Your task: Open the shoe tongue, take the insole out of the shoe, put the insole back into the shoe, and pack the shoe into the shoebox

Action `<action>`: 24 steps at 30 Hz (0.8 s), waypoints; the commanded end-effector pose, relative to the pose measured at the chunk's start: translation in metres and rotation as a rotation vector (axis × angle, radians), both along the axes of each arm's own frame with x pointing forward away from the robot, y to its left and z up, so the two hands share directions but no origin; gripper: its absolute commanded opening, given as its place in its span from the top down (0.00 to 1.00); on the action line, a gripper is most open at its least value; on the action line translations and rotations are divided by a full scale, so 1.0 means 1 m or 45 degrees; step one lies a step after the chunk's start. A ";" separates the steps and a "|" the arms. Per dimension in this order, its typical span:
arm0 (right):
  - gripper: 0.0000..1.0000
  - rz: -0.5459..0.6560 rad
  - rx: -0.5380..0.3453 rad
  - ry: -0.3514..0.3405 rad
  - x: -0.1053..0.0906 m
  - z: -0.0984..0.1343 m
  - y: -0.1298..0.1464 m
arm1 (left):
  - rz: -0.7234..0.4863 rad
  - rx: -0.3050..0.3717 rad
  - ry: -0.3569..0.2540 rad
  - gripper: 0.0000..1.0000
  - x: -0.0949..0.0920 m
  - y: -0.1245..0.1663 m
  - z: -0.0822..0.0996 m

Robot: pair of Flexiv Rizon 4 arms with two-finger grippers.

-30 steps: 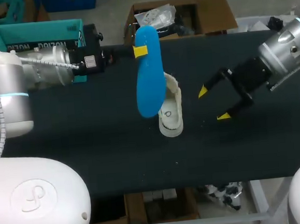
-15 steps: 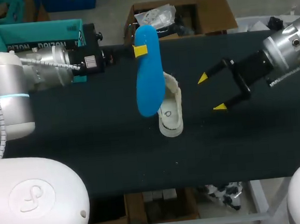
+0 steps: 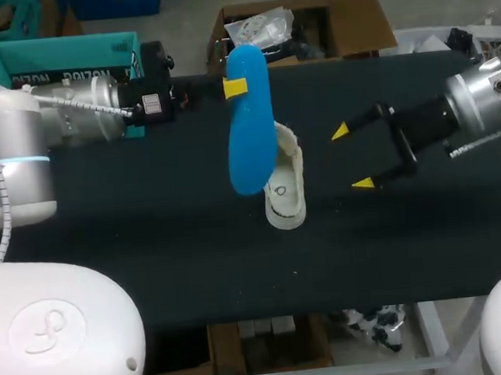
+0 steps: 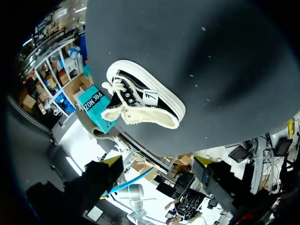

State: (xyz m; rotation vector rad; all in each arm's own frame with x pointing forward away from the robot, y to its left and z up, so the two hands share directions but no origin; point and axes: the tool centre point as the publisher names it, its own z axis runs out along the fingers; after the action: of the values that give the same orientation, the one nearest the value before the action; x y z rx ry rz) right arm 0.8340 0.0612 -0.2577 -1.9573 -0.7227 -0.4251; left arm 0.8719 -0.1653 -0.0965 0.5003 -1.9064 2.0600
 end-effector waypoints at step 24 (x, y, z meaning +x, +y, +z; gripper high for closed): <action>0.00 -0.360 -0.092 0.452 -0.006 0.007 0.008 | -0.028 -0.016 -0.001 1.00 0.003 0.000 -0.002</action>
State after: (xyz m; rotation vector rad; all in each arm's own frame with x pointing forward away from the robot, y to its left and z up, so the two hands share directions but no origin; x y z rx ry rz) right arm 0.8326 0.0693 -0.2528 -2.1241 -0.2451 -0.2026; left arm 0.8750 -0.1650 -0.0985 0.4707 -1.8916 2.0560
